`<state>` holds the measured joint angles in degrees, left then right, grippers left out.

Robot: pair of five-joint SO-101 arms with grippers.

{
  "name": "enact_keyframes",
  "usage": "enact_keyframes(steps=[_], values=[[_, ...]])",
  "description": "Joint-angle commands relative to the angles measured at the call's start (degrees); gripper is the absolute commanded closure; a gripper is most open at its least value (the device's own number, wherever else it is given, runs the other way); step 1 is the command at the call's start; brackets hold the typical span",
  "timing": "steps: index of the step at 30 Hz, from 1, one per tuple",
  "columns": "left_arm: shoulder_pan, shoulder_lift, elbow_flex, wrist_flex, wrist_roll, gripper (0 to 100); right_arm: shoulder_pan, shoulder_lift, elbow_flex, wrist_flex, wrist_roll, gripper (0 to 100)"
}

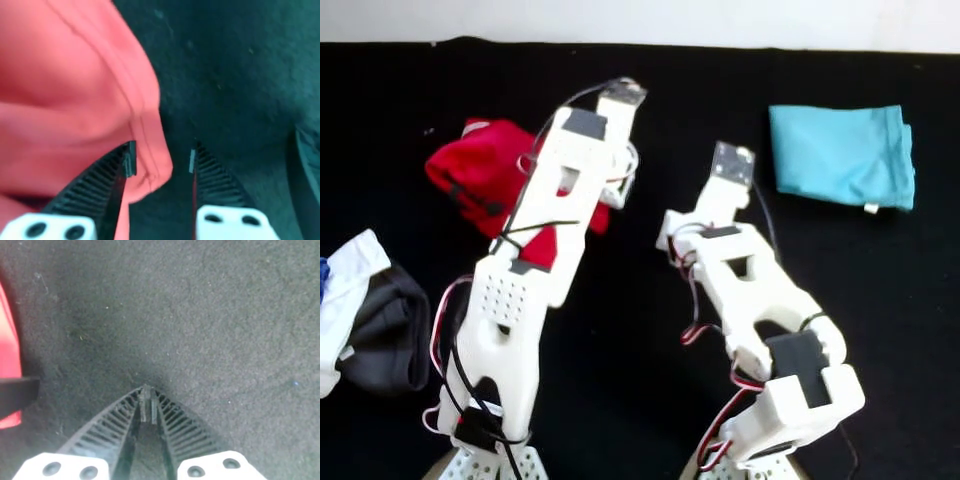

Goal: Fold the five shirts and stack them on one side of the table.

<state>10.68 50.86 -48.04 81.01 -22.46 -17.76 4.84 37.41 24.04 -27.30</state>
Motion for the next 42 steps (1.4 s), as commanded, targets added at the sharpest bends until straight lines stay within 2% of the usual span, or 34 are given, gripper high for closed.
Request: enact_keyframes(steps=[1, 7, 10, 15, 18, 22, 25, 26, 31, 37, 42], values=[[-1.71, 0.75, -0.31, -1.93, 0.09, 81, 0.66, -0.31, -0.66, -0.75, -0.62, 99.1], [-4.26, 3.21, -0.31, -1.05, -1.05, 84, 0.66, -0.31, -0.66, -0.75, -0.62, 99.1], [-4.44, 3.21, -0.31, 0.79, -5.27, 99, 0.66, -0.31, -0.66, -0.84, -0.62, 99.1], [-3.03, 3.12, -3.03, 2.81, -5.27, 99, 0.66, -0.31, -0.66, -0.84, -0.62, 99.1], [-0.92, 3.12, -12.26, 7.21, -5.19, 99, 0.66, -0.31, -0.66, -0.84, -0.62, 99.1], [2.77, 3.12, -32.84, 13.8, -5.19, 99, 0.66, -0.31, -0.66, -0.84, -0.62, 99.1], [5.23, 3.21, -47.52, 14.42, -5.45, 99, 0.66, -0.31, -0.66, -0.84, -0.62, 99.1], [6.02, 2.51, -48.22, 14.33, -5.54, 99, 0.66, -0.31, -0.66, -0.84, -0.62, 99.1], [9.19, -5.58, -46.64, 8.97, -5.54, 99, 0.66, -0.31, -0.66, -0.84, -0.62, 99.1], [10.24, -11.38, -46.64, -5.19, -5.71, 99, 0.66, -0.31, -0.66, -0.84, -0.62, 99.1], [9.98, -16.22, -46.64, -16.79, -13.27, 99, 0.66, -0.31, -0.66, -0.84, -0.62, 99.1]])
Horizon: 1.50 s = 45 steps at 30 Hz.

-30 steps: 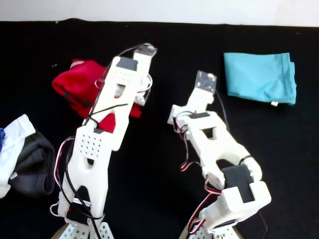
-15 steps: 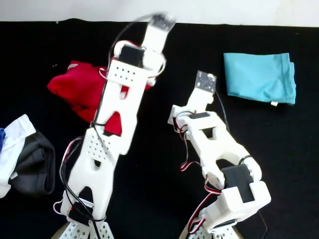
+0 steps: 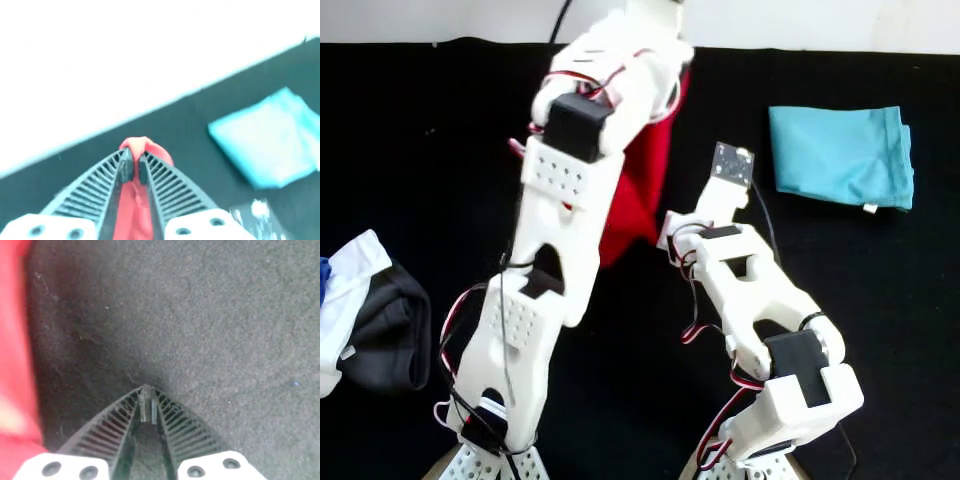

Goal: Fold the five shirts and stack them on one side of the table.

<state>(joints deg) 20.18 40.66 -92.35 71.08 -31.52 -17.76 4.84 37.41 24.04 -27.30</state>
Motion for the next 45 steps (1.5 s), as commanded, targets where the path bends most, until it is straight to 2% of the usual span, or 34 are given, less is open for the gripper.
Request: enact_keyframes(steps=[1, 4, 6, 10, 15, 22, 26, 29, 34, 36, 45], values=[[0.48, -6.99, -2.33, -9.05, -5.71, 99, 0.66, -0.31, -0.66, -0.84, -0.62, 99.1], [-0.22, -9.01, -2.24, -13.1, -9.49, 99, 0.66, -0.31, -0.66, -0.84, -0.62, 99.1], [-2.51, -9.19, -1.98, -11.69, -10.2, 99, 0.66, -0.31, -0.66, -0.84, -0.62, 99.1], [-9.89, -5.05, -1.89, -0.44, -9.93, 99, 0.66, -0.31, -0.66, -0.84, -0.62, 99.0], [-17.8, 6.73, -2.24, 14.07, -9.93, 99, 0.66, -0.31, -0.66, -0.84, -0.62, 99.0], [-26.15, 17.1, -2.42, 19.43, -9.93, 99, 0.57, -0.31, -0.66, -0.84, -0.53, 98.8], [-31.87, 17.36, -2.42, 23.03, -9.76, 99, -0.48, -0.31, -0.66, -0.84, -0.53, 90.9], [-37.67, 16.31, -2.42, 24.88, -3.08, 99, -0.66, -0.31, -0.66, -0.84, -0.53, 85.8], [-46.11, 13.49, -2.42, 29.1, 18.81, 99, -0.66, -0.31, -0.66, -0.84, -0.53, 85.6], [-47.78, 12.97, -2.42, 29.98, 24.7, 99, -0.66, -0.31, -0.66, -0.84, -0.53, 85.6], [-49.19, 10.68, -2.33, 30.24, 25.93, 99, -0.66, -0.84, -0.22, -0.48, -0.53, 85.6]])
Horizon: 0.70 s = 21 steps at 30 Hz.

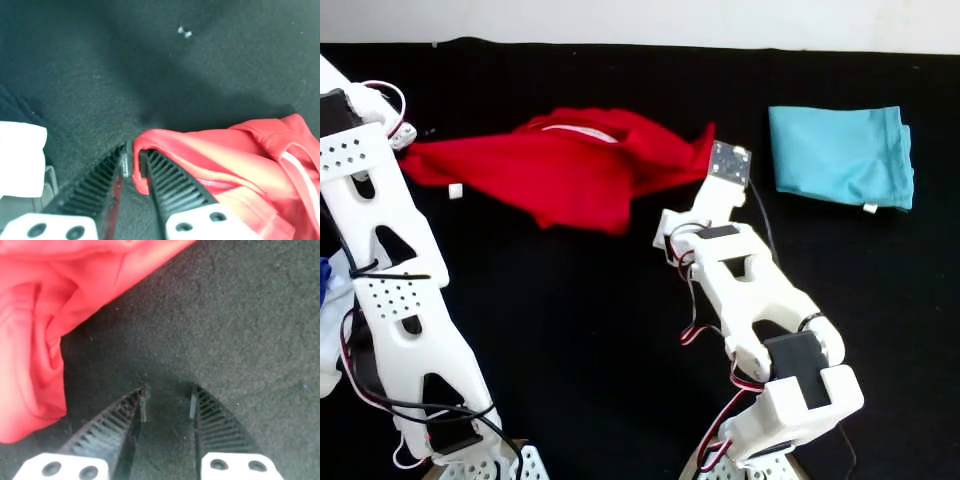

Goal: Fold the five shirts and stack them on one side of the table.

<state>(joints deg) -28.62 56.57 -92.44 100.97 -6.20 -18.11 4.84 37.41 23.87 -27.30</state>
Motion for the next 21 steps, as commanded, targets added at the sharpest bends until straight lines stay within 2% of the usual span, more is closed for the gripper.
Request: enact_keyframes(steps=[1, 5, 8, 12, 16, 21], values=[[-0.13, -5.93, -2.24, 0.35, 0.62, 99, -0.31, -0.92, -0.48, 0.4, -0.18, 85.6], [0.31, -9.54, -1.8, 0.44, 0.79, 99, -2.95, -6.11, -4.26, 9.1, 9.85, 85.6], [0.57, -11.91, -1.8, 0.44, 0.88, 99, -7.6, -12.0, -5.41, 14.11, 13.89, 85.4], [1.54, -12.88, -1.8, 0.44, 0.88, 99, -13.67, -15.25, -8.04, 14.9, 19.25, 81.7], [2.95, -11.65, -1.71, 0.44, 0.88, 99, -17.89, -8.13, -14.29, 14.99, 21.27, 69.3], [3.82, -9.89, -1.71, 0.44, 0.79, 99, -19.21, 7.78, -26.86, 15.78, 21.27, 70.7]])
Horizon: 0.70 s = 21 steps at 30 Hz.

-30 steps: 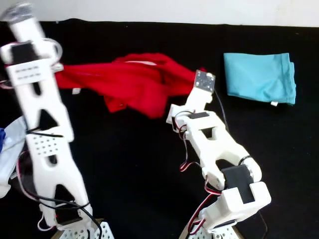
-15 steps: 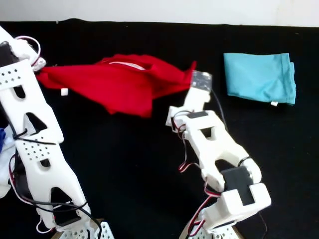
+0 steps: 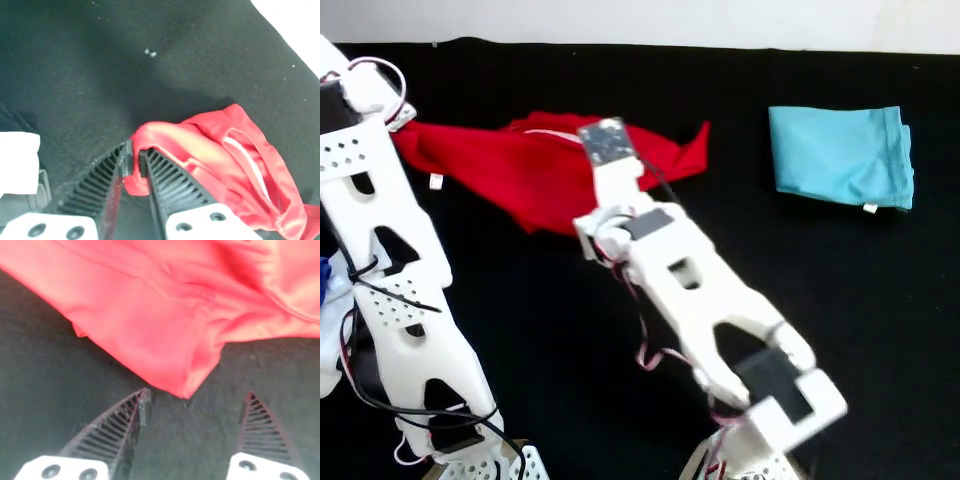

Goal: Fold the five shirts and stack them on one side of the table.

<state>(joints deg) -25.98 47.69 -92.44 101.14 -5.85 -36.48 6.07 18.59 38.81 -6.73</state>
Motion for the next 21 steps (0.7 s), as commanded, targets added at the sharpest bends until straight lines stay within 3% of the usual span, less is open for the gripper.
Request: enact_keyframes(steps=[1, 9, 11, 13, 15, 21], values=[[1.27, -0.75, -1.71, 0.26, 0.44, 99, -0.84, 9.19, -10.68, 1.98, 0.7, 70.7], [1.36, 0.13, -1.71, 0.26, 0.35, 99, -1.19, 28.26, -32.66, 12.18, 0.79, 72.1], [1.54, 0.04, -1.71, 0.26, 0.35, 99, -0.22, 31.25, -37.85, 15.25, 0.79, 82.3], [1.89, -0.13, -1.8, 0.26, 0.35, 99, 1.36, 33.54, -43.12, 17.71, 0.79, 99.8], [1.98, -0.22, -1.8, 0.26, 0.35, 99, 3.38, 34.77, -48.13, 21.32, 0.79, 95.9], [1.63, -2.07, -1.71, 0.62, 0.35, 99, 11.74, 34.42, -68.18, 34.33, 4.48, 99.2]])
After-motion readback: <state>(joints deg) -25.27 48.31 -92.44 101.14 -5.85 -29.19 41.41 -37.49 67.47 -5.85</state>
